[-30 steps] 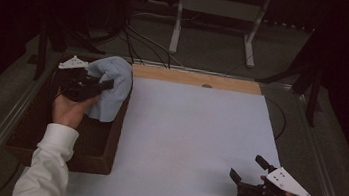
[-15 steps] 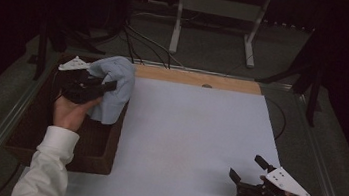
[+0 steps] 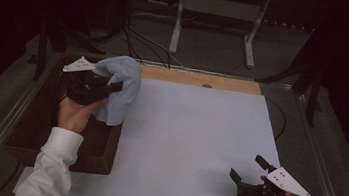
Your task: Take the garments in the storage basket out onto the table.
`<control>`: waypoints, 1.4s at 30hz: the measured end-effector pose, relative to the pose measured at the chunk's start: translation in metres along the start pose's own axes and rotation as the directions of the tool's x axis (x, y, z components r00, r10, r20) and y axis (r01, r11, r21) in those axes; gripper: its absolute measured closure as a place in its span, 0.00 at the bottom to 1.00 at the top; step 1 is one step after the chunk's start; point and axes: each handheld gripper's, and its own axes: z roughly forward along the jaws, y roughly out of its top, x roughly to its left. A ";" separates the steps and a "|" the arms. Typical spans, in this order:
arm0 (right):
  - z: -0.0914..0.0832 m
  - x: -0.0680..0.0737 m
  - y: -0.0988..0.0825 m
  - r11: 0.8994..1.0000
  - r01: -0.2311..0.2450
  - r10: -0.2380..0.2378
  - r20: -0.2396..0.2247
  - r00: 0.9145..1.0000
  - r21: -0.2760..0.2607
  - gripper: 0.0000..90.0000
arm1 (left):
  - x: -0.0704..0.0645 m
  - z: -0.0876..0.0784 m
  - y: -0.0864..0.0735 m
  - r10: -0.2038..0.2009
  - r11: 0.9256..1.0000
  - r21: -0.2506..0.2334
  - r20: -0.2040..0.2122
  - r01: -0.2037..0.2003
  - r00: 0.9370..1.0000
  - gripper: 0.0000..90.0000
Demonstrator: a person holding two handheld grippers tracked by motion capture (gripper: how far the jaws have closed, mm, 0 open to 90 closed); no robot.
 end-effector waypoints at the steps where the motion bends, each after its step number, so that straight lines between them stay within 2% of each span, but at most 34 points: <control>1: 0.000 0.000 0.000 1.000 0.000 0.000 0.000 1.000 0.000 0.00 | -0.001 0.000 0.000 0.002 1.000 -0.001 0.003 -0.002 1.000 0.85; 9: 0.000 0.000 0.000 1.000 0.001 -0.001 0.000 1.000 -0.002 0.00 | -0.013 0.004 0.004 0.019 1.000 -0.012 0.038 -0.018 0.999 0.85; 19: -0.001 0.000 0.000 1.000 0.001 -0.001 -0.001 1.000 -0.003 0.00 | -0.021 0.012 0.005 0.023 1.000 -0.012 0.067 -0.022 0.997 0.85; 29: -0.001 0.000 0.000 1.000 -0.002 0.002 -0.002 1.000 -0.004 0.00 | -0.032 0.024 0.004 0.029 1.000 -0.009 0.107 -0.028 0.994 0.85; 42: -0.001 -0.001 0.000 1.000 -0.001 0.001 -0.002 1.000 -0.006 0.00 | -0.044 0.037 0.001 0.039 0.999 0.001 0.139 -0.039 0.990 0.85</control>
